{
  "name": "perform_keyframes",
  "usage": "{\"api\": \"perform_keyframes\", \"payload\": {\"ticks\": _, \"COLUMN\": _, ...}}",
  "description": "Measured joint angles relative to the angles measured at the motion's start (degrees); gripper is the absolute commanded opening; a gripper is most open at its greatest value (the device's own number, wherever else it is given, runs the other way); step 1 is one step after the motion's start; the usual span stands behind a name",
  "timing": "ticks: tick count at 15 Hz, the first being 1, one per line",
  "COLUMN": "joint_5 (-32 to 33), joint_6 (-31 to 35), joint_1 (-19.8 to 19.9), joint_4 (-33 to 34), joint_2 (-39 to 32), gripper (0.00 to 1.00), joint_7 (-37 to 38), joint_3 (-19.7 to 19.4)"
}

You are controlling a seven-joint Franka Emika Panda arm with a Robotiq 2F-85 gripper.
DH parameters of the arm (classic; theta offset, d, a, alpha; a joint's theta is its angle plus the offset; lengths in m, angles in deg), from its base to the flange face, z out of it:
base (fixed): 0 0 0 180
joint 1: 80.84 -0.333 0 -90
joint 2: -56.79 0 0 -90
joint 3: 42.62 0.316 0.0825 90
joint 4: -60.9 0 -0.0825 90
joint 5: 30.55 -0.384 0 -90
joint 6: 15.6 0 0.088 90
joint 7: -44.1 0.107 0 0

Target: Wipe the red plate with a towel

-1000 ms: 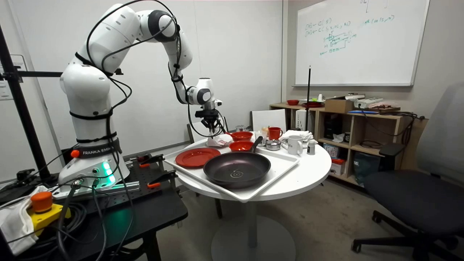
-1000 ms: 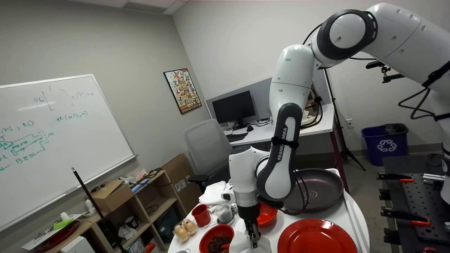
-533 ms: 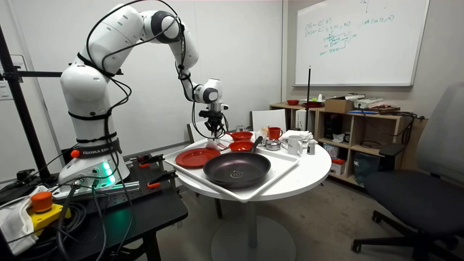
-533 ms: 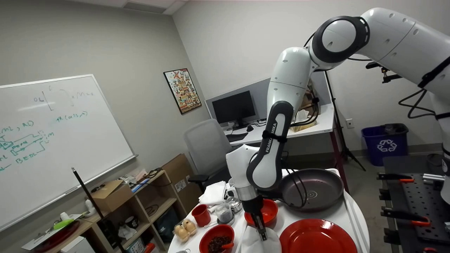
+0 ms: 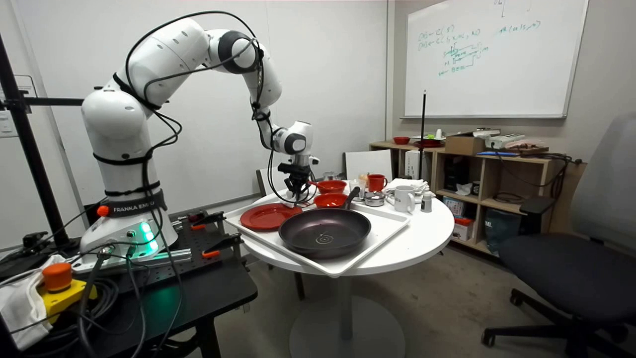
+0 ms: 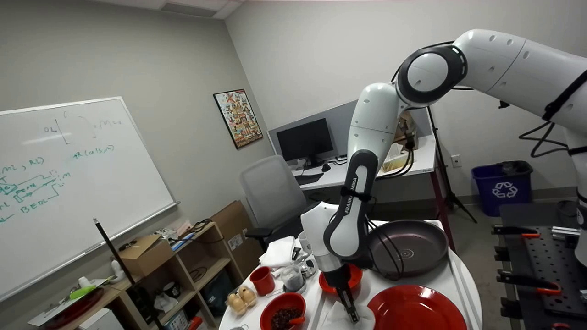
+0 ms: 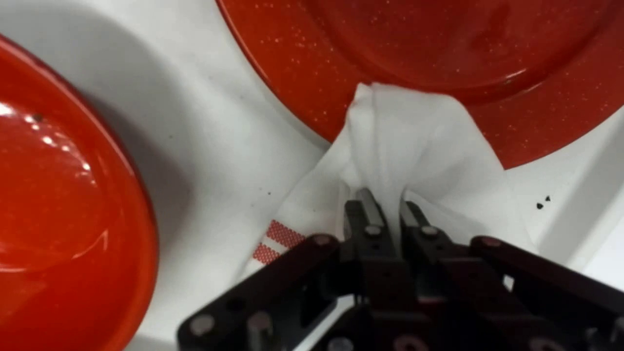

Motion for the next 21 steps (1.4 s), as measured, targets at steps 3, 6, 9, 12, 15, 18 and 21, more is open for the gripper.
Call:
{"api": "perform_keyframes", "payload": {"ticks": 3, "joint_5": 0.0, "joint_6": 0.92, "joint_1": 0.21, "joint_4": 0.31, "joint_2": -1.46, "gripper": 0.07, "joint_7": -0.7, "joint_3": 0.04}}
{"api": "perform_keyframes", "payload": {"ticks": 6, "joint_5": 0.19, "joint_6": 3.03, "joint_1": -0.23, "joint_4": 0.24, "joint_2": -1.58, "gripper": 0.08, "joint_7": -0.64, "joint_3": -0.2}}
{"api": "perform_keyframes", "payload": {"ticks": 9, "joint_5": 0.62, "joint_6": 5.89, "joint_1": -1.67, "joint_4": -0.08, "joint_2": -1.57, "gripper": 0.37, "joint_7": -0.28, "joint_3": -1.13}}
{"api": "perform_keyframes", "payload": {"ticks": 12, "joint_5": 1.19, "joint_6": 8.46, "joint_1": -3.9, "joint_4": -0.68, "joint_2": -1.49, "gripper": 0.58, "joint_7": 1.08, "joint_3": -2.67}}
{"api": "perform_keyframes", "payload": {"ticks": 15, "joint_5": 2.06, "joint_6": 11.11, "joint_1": -6.28, "joint_4": -1.58, "joint_2": -1.18, "gripper": 0.79, "joint_7": 3.15, "joint_3": -4.38}}
{"api": "perform_keyframes", "payload": {"ticks": 18, "joint_5": 3.28, "joint_6": 13.83, "joint_1": -8.85, "joint_4": -3.54, "joint_2": 0.38, "gripper": 0.99, "joint_7": 5.82, "joint_3": -6.35}}
{"api": "perform_keyframes", "payload": {"ticks": 21, "joint_5": 4.35, "joint_6": 15.64, "joint_1": -11.55, "joint_4": -6.06, "joint_2": 3.41, "gripper": 1.0, "joint_7": 9.35, "joint_3": -8.34}}
